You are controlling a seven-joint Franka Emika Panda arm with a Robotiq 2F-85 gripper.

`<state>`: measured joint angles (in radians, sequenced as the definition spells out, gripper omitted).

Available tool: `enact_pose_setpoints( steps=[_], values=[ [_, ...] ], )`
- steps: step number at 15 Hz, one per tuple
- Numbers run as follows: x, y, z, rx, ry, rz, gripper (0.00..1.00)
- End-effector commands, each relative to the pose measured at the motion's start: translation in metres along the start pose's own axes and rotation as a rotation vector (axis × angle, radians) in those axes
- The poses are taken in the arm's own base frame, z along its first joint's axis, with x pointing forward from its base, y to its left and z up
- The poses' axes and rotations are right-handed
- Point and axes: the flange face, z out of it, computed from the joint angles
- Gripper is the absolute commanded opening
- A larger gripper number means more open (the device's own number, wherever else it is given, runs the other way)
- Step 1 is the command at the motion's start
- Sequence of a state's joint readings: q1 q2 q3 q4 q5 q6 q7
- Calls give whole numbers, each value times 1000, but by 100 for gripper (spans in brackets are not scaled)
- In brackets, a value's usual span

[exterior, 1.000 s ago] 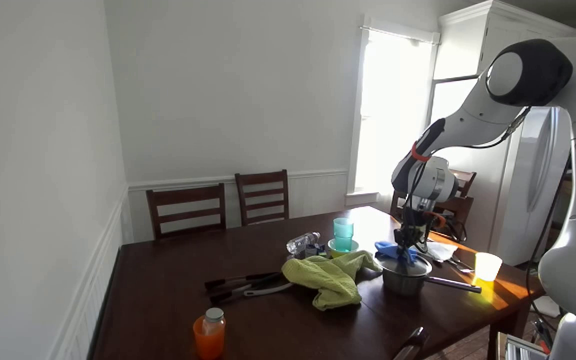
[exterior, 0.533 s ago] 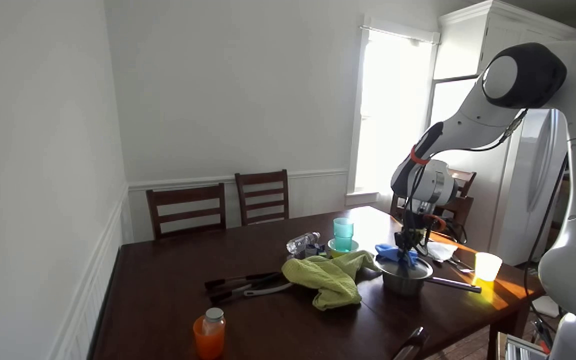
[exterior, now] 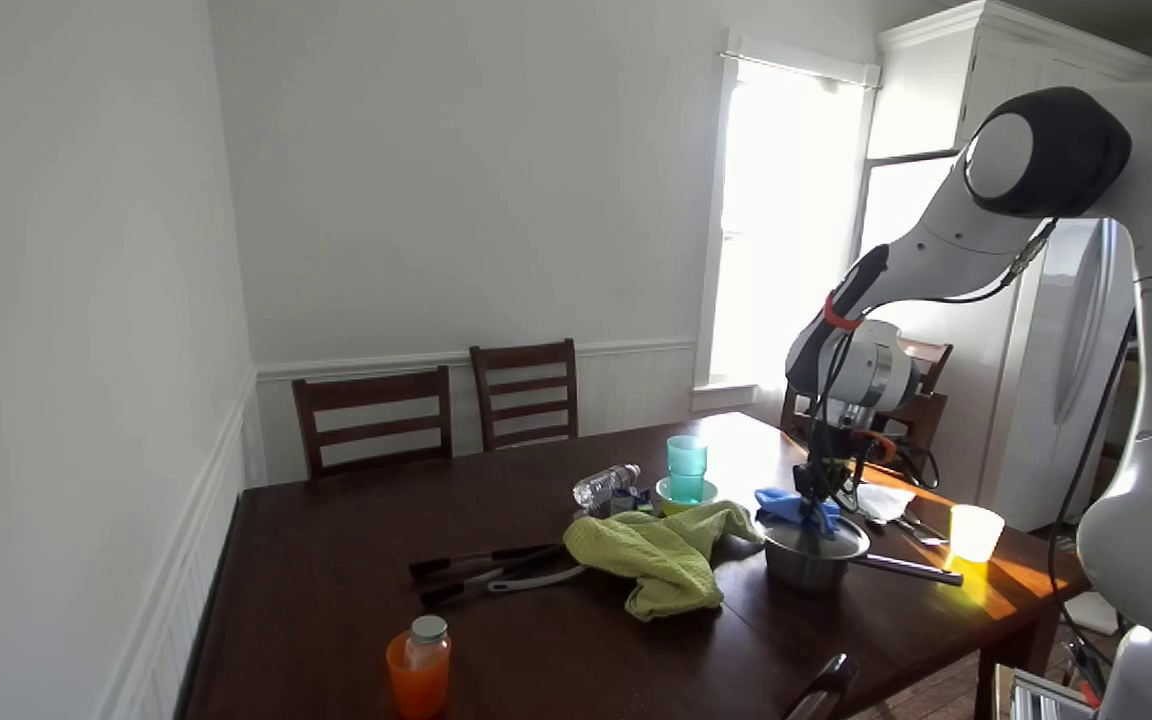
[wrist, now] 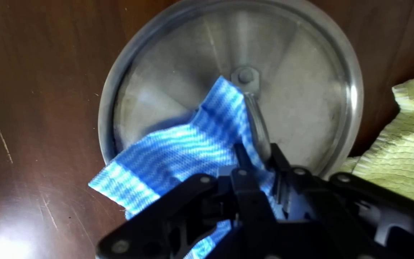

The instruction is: Pick up the blue cloth and put it on the silver pot lid, pick up the silver pot lid with the blue cloth and put it on the silver pot, pick up the blue cloth and put it back on the table

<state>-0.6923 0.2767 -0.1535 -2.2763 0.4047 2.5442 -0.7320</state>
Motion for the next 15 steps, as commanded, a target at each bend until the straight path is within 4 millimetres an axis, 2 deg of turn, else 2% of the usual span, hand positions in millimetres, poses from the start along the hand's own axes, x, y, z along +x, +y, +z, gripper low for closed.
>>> enact_pose_setpoints(
  steps=[1, 2, 6, 11, 15],
  values=[
    [-6, 2, 2, 2, 6, 7, 10],
    [-6, 2, 2, 2, 5, 6, 38],
    [-6, 2, 3, 1, 3, 7, 62],
    [-5, 3, -1, -1, 9, 9, 98],
    [-5, 6, -5, -4, 18, 11, 100]
  ],
)
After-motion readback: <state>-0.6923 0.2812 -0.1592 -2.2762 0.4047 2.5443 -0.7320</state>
